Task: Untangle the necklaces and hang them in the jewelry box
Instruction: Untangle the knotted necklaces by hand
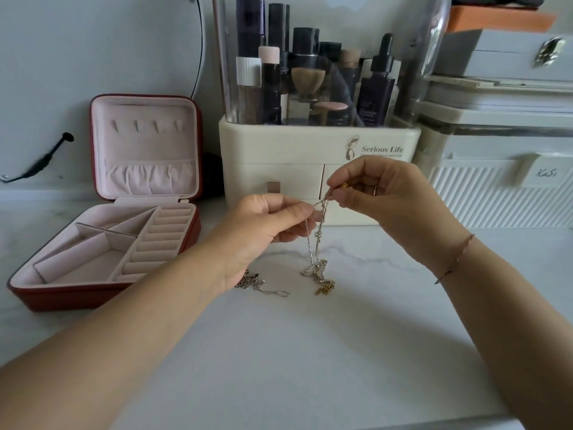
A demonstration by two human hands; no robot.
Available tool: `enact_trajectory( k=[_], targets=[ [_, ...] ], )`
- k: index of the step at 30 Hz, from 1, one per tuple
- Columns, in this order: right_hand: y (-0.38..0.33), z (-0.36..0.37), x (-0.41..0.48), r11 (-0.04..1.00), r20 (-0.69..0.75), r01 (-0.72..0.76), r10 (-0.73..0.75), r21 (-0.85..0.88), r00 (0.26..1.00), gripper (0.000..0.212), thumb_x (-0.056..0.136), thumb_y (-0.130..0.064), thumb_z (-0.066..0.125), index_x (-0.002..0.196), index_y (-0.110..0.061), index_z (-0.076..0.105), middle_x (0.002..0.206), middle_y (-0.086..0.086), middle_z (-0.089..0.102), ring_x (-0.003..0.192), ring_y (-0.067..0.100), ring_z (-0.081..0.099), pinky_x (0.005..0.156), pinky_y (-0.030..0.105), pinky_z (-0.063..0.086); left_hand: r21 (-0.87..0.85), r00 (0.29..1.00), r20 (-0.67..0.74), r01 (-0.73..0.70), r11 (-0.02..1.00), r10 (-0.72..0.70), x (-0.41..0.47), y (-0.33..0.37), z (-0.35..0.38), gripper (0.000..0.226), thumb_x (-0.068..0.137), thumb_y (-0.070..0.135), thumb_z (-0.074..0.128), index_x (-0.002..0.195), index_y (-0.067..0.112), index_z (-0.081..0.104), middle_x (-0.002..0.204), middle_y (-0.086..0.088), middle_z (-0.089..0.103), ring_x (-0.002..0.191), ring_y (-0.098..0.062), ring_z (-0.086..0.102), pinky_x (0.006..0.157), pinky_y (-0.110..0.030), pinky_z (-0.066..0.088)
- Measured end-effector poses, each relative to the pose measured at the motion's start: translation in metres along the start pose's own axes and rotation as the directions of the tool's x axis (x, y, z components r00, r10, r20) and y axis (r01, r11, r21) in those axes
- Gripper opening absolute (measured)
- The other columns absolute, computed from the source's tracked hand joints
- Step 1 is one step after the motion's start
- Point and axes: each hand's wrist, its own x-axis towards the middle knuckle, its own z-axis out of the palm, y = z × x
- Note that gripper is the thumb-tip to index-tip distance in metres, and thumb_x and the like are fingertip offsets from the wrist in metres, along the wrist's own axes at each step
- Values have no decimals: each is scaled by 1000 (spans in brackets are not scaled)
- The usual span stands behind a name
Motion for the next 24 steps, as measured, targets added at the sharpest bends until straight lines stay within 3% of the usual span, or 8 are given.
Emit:
enact_trajectory(
  k=[6,11,14,16,19,21,24],
  targets=[
    [-2,4,-1,1000,9,-5,5,-6,1000,13,82,-3,70,86,-15,68,83,8,70,78,19,63,83,41,53,-72,999,40,-7,997,10,-1,0,3,6,91,13,57,92,10,62,73,-3,67,74,-16,63,73,-27,50],
    [-1,8,-1,1000,22,15,-15,-18,1000,13,82,-5,71,85,-17,67,76,0,68,71,11,61,72,22,52,12,999,37,-39,999,39,-3,1,6,22,79,29,66,93,11,67,56,8,51,56,-10,41,63,-20,41],
    [-2,8,-1,1000,16,24,-23,-19,1000,11,82,-5,71,85,-15,67,75,0,68,70,10,62,70,18,52,45,999,2,-43,998,43,-4,3,7,17,82,21,68,95,11,68,70,-3,63,50,-4,38,63,-19,35],
    [-2,8,-1,1000,20,22,-22,-20,1000,10,82,-4,70,86,-13,67,76,1,68,69,9,63,69,17,51,52,999,-12,-42,998,43,-4,3,7,11,83,19,68,92,13,70,72,-1,67,49,-3,37,60,-17,35],
    [-1,9,-1,1000,62,-2,2,-11,998,8,83,-5,69,89,-11,68,77,5,68,70,10,62,69,15,50,36,999,3,-43,998,43,-2,2,7,3,81,19,70,82,16,72,53,12,50,49,-7,34,58,-19,35],
    [-2,8,-1,999,105,-32,32,-8,994,8,84,-7,68,90,-12,70,79,6,69,72,10,62,70,14,50,14,1000,20,-22,1000,22,-2,2,7,11,76,26,65,67,23,71,51,8,39,51,-9,34,58,-20,36],
    [-1,6,0,996,182,-82,77,19,980,10,84,-10,68,90,-16,72,77,-2,70,73,5,59,68,12,46,-16,1000,1,5,1000,-5,-1,2,6,25,79,30,66,55,23,62,51,4,40,54,-11,38,65,-25,36]
  ],
)
